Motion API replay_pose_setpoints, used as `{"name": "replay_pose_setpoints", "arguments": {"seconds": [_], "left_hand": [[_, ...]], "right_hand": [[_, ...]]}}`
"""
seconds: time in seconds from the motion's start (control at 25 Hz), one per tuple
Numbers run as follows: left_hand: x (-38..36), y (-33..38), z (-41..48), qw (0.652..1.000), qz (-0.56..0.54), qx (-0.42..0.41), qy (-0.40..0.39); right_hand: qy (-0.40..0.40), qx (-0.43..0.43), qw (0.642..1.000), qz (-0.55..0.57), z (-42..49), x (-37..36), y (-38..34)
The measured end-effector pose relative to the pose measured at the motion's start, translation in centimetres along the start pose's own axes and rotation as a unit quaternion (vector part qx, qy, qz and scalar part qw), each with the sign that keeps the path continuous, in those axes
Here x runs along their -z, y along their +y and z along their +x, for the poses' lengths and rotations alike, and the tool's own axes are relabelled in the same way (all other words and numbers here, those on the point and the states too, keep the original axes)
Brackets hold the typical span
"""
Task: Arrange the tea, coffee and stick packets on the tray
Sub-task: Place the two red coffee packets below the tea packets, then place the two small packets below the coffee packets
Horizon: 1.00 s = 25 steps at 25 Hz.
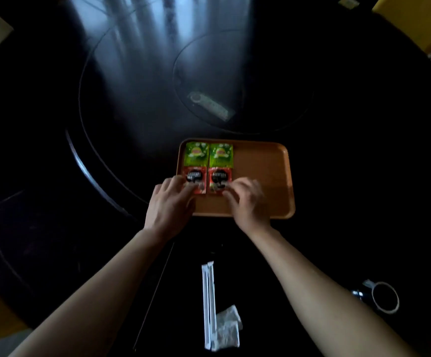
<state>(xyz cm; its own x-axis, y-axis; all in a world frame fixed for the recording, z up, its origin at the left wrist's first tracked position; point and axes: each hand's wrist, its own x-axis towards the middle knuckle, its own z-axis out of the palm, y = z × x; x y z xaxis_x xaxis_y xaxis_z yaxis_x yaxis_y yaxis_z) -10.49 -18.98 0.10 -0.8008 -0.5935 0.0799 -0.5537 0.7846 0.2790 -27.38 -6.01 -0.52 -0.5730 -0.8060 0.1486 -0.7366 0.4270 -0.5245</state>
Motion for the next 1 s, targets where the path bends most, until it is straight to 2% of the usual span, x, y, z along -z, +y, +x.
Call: {"name": "replay_pose_setpoints", "arguments": {"seconds": [0.16,0.28,0.4,0.48,0.56,0.76,1.0], "left_hand": [[-0.2,1.4,-4.9,0.998,-0.036,0.007,0.059],[-0.8,3.7,-10.1,0.997,-0.076,0.026,0.017],[-2.0,7.2,-15.7,0.991,-0.112,-0.036,-0.064],[-2.9,9.3,-18.6,0.979,-0.105,-0.118,-0.129],[-3.4,10.6,-20.2,0.969,-0.073,-0.162,-0.173],[-3.7,11.6,-21.3,0.979,-0.003,-0.112,-0.172],[-4.1,11.7,-22.0,0.987,-0.046,-0.027,-0.151]], "right_hand": [[0.047,-0.009,0.998,0.029,-2.7,2.3,0.9],[0.013,-0.003,0.996,0.085,-6.7,3.8,0.5],[-0.117,0.000,0.987,0.109,-12.8,3.9,0.9],[-0.247,-0.007,0.966,0.081,-16.9,3.5,1.9],[-0.318,0.009,0.947,0.032,-20.1,2.7,2.8],[-0.310,0.042,0.950,0.005,-21.9,1.8,2.9],[-0.302,0.030,0.953,-0.025,-21.3,1.3,2.6]]}}
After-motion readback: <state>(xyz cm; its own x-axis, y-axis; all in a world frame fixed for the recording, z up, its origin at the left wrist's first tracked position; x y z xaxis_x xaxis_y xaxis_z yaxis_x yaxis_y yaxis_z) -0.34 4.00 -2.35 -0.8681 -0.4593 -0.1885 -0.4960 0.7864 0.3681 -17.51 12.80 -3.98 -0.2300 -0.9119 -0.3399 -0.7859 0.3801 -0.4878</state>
